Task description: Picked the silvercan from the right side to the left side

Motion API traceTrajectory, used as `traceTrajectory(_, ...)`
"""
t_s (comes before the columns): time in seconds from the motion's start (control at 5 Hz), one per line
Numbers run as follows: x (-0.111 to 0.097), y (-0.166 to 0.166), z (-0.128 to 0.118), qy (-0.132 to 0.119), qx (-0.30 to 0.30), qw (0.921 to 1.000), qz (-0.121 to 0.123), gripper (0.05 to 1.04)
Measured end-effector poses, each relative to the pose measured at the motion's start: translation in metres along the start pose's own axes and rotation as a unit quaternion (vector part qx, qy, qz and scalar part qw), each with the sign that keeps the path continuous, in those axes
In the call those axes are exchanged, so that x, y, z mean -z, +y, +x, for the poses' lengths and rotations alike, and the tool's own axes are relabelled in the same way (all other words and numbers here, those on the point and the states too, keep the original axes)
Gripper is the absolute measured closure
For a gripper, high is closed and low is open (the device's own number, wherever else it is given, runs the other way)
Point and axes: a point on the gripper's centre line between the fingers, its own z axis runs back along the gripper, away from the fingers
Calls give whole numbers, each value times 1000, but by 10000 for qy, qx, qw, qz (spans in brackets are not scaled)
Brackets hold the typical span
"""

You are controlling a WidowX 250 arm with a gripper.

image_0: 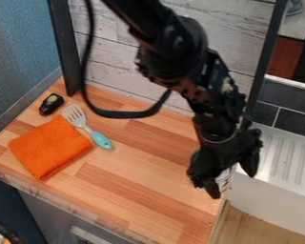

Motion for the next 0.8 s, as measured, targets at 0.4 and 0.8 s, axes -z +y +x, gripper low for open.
traceTrajectory(0.4, 18, -8, 7, 36, 15, 9998, 170, 83)
traceTrajectory(0.8, 32, -1, 41, -69, -176, 9990, 400, 83)
